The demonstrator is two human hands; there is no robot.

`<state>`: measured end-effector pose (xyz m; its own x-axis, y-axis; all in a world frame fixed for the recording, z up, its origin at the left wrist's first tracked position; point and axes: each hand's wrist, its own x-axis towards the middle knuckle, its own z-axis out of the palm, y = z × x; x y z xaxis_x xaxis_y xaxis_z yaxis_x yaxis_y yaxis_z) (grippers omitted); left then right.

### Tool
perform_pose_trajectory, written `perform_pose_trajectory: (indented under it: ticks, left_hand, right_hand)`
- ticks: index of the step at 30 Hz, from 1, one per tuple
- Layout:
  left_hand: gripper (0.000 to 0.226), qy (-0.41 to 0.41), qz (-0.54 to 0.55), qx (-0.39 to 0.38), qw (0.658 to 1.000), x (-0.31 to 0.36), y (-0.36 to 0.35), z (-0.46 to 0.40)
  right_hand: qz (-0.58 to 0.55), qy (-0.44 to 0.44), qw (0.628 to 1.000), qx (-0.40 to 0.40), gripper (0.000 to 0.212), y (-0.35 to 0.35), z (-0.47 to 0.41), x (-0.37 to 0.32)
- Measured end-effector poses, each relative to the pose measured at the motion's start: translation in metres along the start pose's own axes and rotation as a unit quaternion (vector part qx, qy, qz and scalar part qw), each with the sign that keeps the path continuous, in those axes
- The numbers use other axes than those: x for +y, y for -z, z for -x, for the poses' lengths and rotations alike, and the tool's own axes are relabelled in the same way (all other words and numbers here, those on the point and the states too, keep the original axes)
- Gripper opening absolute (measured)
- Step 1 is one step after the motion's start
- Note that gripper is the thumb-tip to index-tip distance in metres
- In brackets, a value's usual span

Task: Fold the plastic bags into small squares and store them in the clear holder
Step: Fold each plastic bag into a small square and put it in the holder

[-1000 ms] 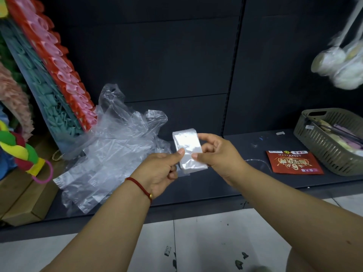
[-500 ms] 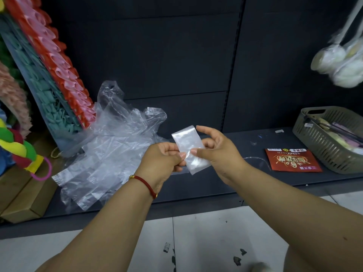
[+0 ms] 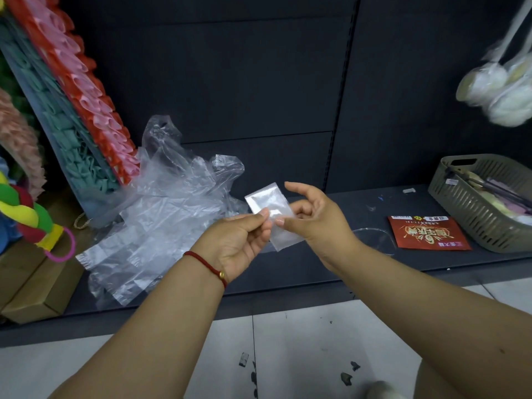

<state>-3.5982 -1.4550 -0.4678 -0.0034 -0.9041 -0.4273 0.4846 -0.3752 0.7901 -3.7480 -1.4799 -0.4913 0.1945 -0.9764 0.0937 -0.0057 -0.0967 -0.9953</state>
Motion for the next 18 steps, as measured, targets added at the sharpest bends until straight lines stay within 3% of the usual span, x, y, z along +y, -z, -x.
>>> perform_pose_trajectory:
  ticks: [6, 10, 13, 18]
  left_hand:
    - [0.007, -0.067, 0.007, 0.028, 0.997, 0.007, 0.005, -0.002]
    - [0.012, -0.131, -0.085, 0.033, 0.987, 0.003, 0.008, -0.003]
    - [0.013, -0.182, -0.155, 0.012, 0.971, 0.0, 0.008, -0.002]
    - [0.012, -0.246, -0.219, -0.001, 0.944, -0.003, 0.005, -0.001]
  right_hand:
    - [0.121, -0.047, 0.991, -0.042, 0.034, 0.005, 0.001, 0.001]
    - [0.235, -0.063, 0.969, -0.03, 0.033, 0.008, -0.003, -0.006]
    - [0.152, -0.083, 0.985, -0.025, 0.029, 0.008, -0.002, -0.017]
    - [-0.049, -0.08, 0.995, -0.038, 0.004, 0.005, 0.003, -0.021]
